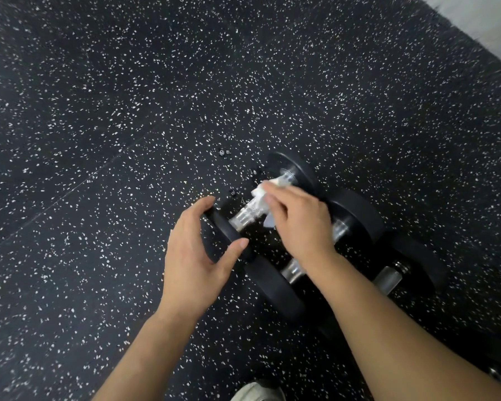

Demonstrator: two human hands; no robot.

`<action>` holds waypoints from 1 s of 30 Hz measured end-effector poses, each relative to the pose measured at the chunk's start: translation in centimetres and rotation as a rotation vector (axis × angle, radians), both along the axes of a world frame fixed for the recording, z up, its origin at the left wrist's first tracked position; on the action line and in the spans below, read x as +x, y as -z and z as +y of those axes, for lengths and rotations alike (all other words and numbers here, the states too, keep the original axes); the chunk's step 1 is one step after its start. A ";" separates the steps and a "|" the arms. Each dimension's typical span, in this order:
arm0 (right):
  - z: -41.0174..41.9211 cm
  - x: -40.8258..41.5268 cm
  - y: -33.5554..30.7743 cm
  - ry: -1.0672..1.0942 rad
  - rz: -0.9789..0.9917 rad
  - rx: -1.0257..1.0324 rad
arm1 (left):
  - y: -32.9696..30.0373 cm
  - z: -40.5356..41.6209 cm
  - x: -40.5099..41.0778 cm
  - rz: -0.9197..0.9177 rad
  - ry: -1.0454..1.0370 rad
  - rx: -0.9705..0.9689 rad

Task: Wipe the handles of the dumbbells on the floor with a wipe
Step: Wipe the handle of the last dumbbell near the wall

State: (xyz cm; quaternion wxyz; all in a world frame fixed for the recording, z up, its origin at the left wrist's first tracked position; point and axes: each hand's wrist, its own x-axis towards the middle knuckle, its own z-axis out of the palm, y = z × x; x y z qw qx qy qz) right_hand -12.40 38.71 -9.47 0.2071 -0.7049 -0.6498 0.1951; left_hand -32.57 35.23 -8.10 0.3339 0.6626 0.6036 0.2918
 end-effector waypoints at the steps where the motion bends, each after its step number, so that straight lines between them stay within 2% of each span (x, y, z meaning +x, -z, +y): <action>1: 0.2 0.3 0.0 0.076 -0.017 -0.004 | 0.0 -0.1 0.0 0.007 0.006 0.005; 3: 0.1 0.2 0.2 0.101 -0.020 0.010 | -0.1 -0.2 0.1 0.022 0.013 0.022; 7: -1.5 -1.8 0.1 -0.255 0.049 -0.043 | 0.1 -0.7 0.4 0.041 0.016 0.081; 9: -1.3 -1.4 0.1 -0.340 0.045 -0.060 | 0.1 -0.9 0.5 0.050 0.022 0.094; 11: -0.6 -0.2 0.2 -0.236 0.028 -0.030 | 0.1 -1.0 0.6 0.061 0.031 0.103; 14: 0.2 1.5 0.5 0.089 -0.011 -0.001 | 0.2 -1.3 0.8 0.079 0.049 0.117; 15: 0.0 1.3 0.6 0.138 -0.015 0.014 | 0.2 -1.4 0.9 0.081 0.053 0.116; 16: -0.3 0.7 0.7 0.132 -0.004 0.021 | 0.3 -1.4 0.9 0.082 0.056 0.111; 20: -2.5 -1.8 1.1 -0.115 0.059 0.035 | 0.3 -1.2 0.8 0.067 0.059 0.117; 26: -2.6 -1.6 1.7 0.095 0.025 0.111 | 0.2 -0.6 0.3 0.045 0.003 0.050; 30: -1.7 -1.9 1.6 -0.126 0.060 0.071 | 0.4 0.0 -0.3 0.017 -0.048 0.026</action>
